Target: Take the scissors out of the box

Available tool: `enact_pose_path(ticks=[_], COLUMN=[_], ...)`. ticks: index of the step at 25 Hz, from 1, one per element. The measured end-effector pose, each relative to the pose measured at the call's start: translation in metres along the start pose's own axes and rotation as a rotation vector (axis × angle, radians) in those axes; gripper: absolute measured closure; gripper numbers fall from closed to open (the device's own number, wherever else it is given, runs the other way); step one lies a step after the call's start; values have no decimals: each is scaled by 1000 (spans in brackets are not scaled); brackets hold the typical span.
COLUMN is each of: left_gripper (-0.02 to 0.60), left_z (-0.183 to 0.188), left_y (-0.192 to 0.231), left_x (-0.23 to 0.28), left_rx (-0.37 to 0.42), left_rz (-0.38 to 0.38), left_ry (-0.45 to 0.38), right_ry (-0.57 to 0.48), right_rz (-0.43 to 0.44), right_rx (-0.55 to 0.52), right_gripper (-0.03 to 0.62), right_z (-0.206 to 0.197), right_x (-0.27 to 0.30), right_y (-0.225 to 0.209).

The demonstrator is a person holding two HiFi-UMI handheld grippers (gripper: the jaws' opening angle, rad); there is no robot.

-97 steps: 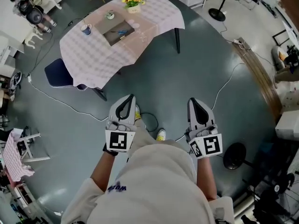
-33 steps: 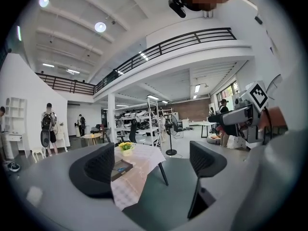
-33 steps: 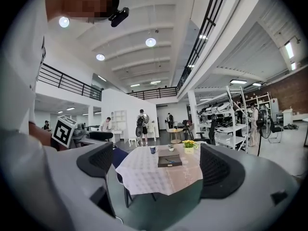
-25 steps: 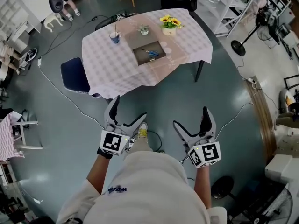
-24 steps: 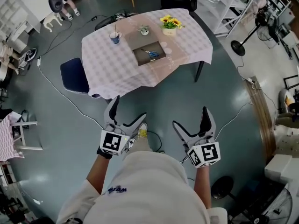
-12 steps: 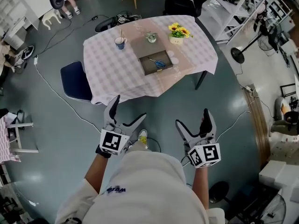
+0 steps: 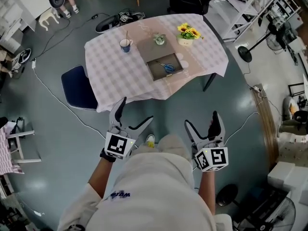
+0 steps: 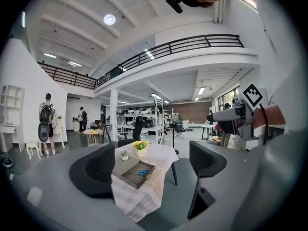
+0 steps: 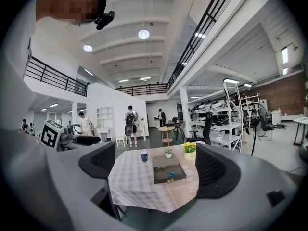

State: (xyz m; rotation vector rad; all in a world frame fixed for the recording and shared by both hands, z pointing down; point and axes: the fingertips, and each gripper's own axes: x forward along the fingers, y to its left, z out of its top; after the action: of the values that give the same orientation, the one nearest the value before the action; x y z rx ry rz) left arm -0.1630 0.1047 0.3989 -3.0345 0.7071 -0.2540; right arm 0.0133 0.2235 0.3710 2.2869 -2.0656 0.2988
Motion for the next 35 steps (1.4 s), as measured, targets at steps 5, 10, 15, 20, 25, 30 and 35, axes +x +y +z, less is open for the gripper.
enact_pose_path(ticks=[5, 10, 15, 20, 25, 30, 35], left_gripper=[99, 98, 99, 99, 100, 100, 100], left_z=[0, -11, -2, -4, -5, -9, -17], left_y=[17, 25, 47, 65, 77, 86, 100], left_x=[24, 53, 88, 125, 153, 173, 190], left_rx=[37, 54, 16, 4, -4, 3, -23], left_rz=[1, 5, 52, 64, 70, 92, 146], left_ry=[19, 47, 31, 53, 79, 126, 164], right_ry=[19, 39, 52, 78, 125, 153, 184], right_rz=[-17, 8, 51, 86, 134, 186, 245], right_rx=[-48, -52, -77, -109, -116, -127, -113], right_gripper=[80, 88, 94, 98, 122, 143, 154], right_z=[4, -3, 8, 13, 11, 4, -11], right_x=[29, 68, 119, 162, 199, 234, 270], right_y=[-11, -26, -42, -59, -78, -93, -100])
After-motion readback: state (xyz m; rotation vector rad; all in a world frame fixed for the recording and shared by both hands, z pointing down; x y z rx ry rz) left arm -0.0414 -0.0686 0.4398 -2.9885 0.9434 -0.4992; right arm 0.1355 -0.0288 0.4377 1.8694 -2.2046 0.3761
